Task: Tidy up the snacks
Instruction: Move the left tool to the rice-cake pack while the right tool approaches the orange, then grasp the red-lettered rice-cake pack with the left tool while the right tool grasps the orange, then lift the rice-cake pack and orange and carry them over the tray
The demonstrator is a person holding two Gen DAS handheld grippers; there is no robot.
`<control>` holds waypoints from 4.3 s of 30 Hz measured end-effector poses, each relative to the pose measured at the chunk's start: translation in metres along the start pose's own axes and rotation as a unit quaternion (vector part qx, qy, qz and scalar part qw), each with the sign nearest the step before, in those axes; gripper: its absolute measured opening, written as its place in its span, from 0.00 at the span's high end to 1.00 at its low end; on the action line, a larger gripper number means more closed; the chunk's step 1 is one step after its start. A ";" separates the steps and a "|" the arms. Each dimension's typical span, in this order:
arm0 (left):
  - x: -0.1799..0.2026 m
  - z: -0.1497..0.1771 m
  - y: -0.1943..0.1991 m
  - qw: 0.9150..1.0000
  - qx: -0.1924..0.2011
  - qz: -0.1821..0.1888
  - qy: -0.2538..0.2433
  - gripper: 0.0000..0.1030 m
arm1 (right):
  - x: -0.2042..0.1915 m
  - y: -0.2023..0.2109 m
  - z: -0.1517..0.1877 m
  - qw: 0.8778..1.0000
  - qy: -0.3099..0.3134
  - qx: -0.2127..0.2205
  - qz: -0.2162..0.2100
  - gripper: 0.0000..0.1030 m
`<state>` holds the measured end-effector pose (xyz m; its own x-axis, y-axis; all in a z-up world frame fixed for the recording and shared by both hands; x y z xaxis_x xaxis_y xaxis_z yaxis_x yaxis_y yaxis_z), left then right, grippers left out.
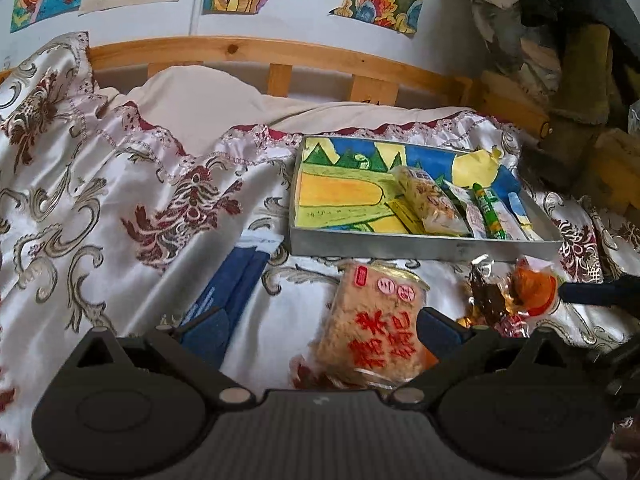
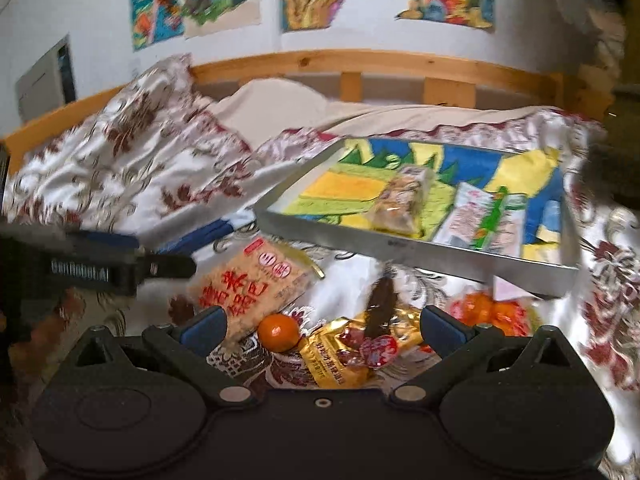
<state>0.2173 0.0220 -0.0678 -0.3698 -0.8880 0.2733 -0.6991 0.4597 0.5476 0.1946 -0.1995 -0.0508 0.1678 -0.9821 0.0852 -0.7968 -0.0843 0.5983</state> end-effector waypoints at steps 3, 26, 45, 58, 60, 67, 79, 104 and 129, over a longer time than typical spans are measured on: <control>-0.001 -0.001 -0.004 1.000 -0.001 0.008 -0.015 0.00 | -0.008 -0.011 0.006 0.999 0.030 -0.011 -0.014 0.01; 0.016 0.004 -0.053 0.984 -0.110 0.072 -0.119 0.01 | -0.043 -0.057 0.022 0.987 0.148 -0.019 -0.055 0.32; 0.024 -0.005 -0.079 0.974 -0.183 0.075 -0.115 0.16 | -0.047 -0.064 0.028 0.984 0.165 -0.013 -0.063 0.65; 0.030 -0.002 -0.088 0.974 -0.188 0.060 -0.111 0.16 | -0.029 -0.034 0.045 0.992 0.110 -0.026 -0.054 0.66; 0.031 -0.001 -0.089 0.974 -0.189 0.052 -0.114 0.19 | -0.029 -0.032 0.047 0.993 0.105 -0.027 -0.053 0.66; 0.037 0.003 -0.089 0.971 -0.192 0.033 -0.138 0.26 | -0.029 -0.032 0.046 0.993 0.099 -0.031 -0.052 0.66; 0.037 0.003 -0.087 0.972 -0.191 0.029 -0.136 0.25 | -0.027 -0.032 0.046 0.993 0.095 -0.032 -0.054 0.66; 0.018 -0.003 -0.047 0.994 -0.106 0.037 -0.007 0.29 | -0.023 -0.015 0.034 0.995 0.080 0.010 -0.050 0.66; 0.020 -0.067 -0.068 0.999 -0.023 0.023 0.019 0.29 | 0.007 -0.007 -0.017 0.993 0.076 0.086 -0.005 0.66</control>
<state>0.2979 -0.0272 -0.0468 -0.3771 -0.8663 0.3276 -0.6533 0.4996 0.5689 0.2112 -0.2030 -0.0413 0.2518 -0.9452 0.2078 -0.8799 -0.1341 0.4559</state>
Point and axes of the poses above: each gripper's, at about its wrist camera, not at the fingertips, and y roughly against the way its jaws point, x to its right, z to its underside, the point moved 5 cm from there along -y, roughly the way its jaws point, and after that the axes turned 12 degrees about z, right-handed, at the moved point
